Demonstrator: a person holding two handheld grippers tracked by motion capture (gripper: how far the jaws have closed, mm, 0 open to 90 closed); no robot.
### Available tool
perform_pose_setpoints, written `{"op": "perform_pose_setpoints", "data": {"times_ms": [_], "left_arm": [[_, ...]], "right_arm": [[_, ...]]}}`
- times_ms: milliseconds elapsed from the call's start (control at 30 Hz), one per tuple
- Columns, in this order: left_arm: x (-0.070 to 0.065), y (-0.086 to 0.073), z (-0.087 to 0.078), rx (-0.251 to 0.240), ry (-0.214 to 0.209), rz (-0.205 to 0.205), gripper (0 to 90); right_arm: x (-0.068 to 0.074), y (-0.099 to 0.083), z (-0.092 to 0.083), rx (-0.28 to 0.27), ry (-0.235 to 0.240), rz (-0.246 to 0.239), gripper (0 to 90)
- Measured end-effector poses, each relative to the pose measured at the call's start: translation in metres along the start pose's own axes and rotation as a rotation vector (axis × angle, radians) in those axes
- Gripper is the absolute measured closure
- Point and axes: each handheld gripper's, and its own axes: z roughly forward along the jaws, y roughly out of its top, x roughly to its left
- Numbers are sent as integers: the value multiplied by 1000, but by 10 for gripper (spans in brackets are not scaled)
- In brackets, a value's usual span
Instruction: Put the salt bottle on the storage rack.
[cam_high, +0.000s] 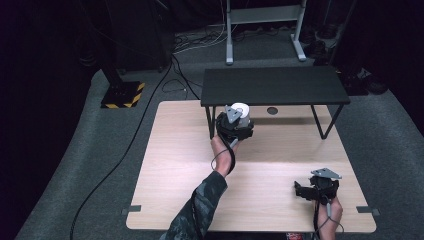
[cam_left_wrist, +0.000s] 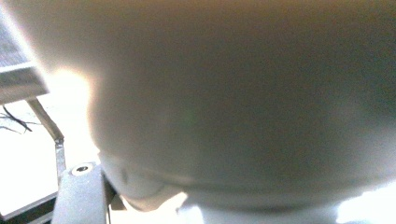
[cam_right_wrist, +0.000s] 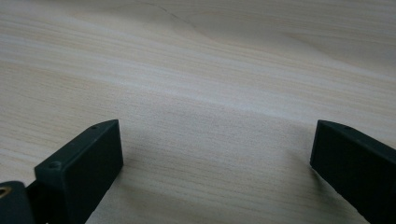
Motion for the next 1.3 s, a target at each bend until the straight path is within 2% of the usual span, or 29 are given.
{"op": "perform_pose_setpoints", "data": {"times_ms": [100, 233, 667, 800, 1000, 1300], "left_arm": [[1, 5, -2, -5, -2, 3, 290], [8, 13, -6, -21, -21, -18, 290], [11, 45, -14, -62, -5, 5, 291], [12, 53, -13, -65, 4, 11, 290], [18, 63, -8, -64, 3, -5, 291], [23, 83, 3, -51, 18, 6, 291]], "right_arm": [[0, 0, 0, 0, -1, 1, 11], [0, 0, 0, 0, -1, 1, 11], [0, 0, 0, -3, 1, 2, 11], [0, 0, 0, -3, 1, 2, 11], [0, -1, 0, -4, 3, 1, 11], [-1, -1, -1, -5, 6, 4, 11]]}}
